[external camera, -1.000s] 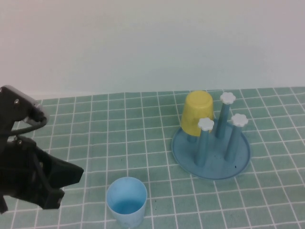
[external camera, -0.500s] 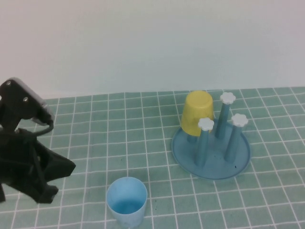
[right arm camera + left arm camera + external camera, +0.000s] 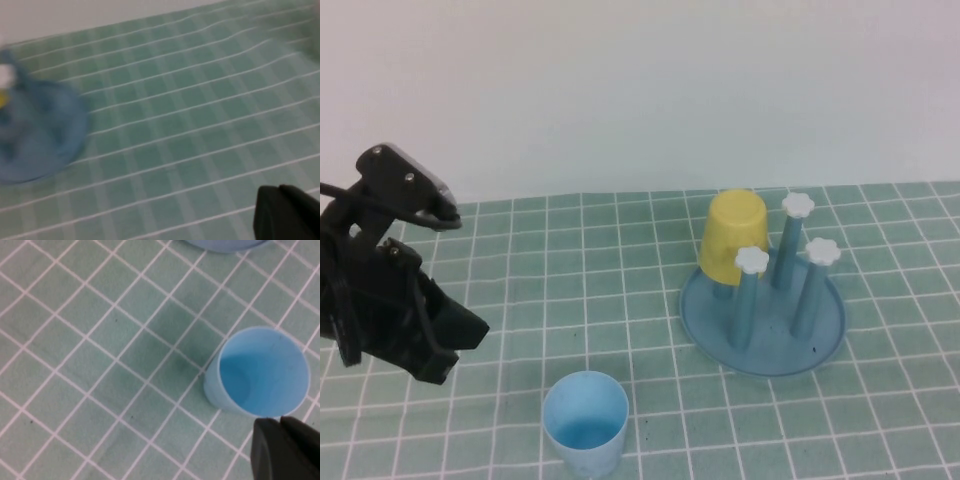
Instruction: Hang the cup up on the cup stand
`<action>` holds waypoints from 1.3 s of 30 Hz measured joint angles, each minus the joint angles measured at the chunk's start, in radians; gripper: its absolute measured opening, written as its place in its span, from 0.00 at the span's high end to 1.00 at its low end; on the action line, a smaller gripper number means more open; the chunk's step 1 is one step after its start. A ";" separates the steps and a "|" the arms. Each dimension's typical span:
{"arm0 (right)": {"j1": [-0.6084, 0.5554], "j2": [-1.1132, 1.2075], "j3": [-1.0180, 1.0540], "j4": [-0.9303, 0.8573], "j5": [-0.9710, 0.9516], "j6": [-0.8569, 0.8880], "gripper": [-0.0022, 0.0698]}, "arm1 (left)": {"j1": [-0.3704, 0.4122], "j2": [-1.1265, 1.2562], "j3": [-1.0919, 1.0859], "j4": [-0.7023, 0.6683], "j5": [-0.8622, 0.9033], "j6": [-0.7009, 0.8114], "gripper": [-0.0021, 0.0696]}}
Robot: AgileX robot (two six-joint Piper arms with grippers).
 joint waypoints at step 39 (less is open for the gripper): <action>0.362 0.562 -0.217 0.429 0.165 -0.584 0.97 | -0.289 0.364 -0.177 0.235 -0.027 -0.205 0.57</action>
